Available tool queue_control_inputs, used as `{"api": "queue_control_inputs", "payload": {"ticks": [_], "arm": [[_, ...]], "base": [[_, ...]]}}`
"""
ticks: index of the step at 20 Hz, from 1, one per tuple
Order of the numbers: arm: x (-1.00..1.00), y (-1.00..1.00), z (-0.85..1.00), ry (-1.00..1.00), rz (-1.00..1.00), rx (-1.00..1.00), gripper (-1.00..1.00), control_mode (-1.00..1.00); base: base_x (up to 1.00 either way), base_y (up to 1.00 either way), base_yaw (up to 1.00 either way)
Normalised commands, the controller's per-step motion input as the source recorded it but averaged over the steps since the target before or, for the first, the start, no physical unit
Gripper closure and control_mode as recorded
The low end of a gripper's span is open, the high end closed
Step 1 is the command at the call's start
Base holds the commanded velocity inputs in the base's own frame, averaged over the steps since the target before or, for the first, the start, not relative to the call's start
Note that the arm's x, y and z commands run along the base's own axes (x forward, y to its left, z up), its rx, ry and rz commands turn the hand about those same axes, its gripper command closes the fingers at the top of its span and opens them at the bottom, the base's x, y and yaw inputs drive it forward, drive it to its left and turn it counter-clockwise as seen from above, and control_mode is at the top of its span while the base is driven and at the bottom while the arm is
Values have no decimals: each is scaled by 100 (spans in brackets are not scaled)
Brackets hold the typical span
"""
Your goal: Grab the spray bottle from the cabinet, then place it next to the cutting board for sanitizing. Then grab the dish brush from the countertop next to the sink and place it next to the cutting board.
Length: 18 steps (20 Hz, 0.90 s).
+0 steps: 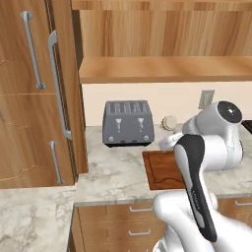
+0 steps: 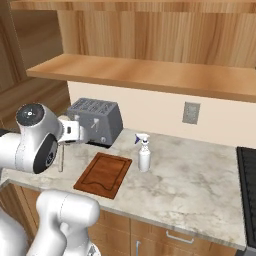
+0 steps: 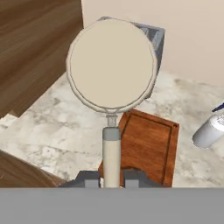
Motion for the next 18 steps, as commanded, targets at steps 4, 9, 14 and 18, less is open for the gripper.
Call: {"api": "queue_control_inputs", "payload": {"ticks": [4,9,14,18], "arm": [[32,77,-75,21,0,0,100,-100],[54,59,-94,23,0,3,100,-100],[75,42,-74,12,0,0,100,-100],[58,4,-38,0,0,-2,100,-100]], "base": [[0,0,0],[0,0,0],[0,0,0],[0,0,0]]}}
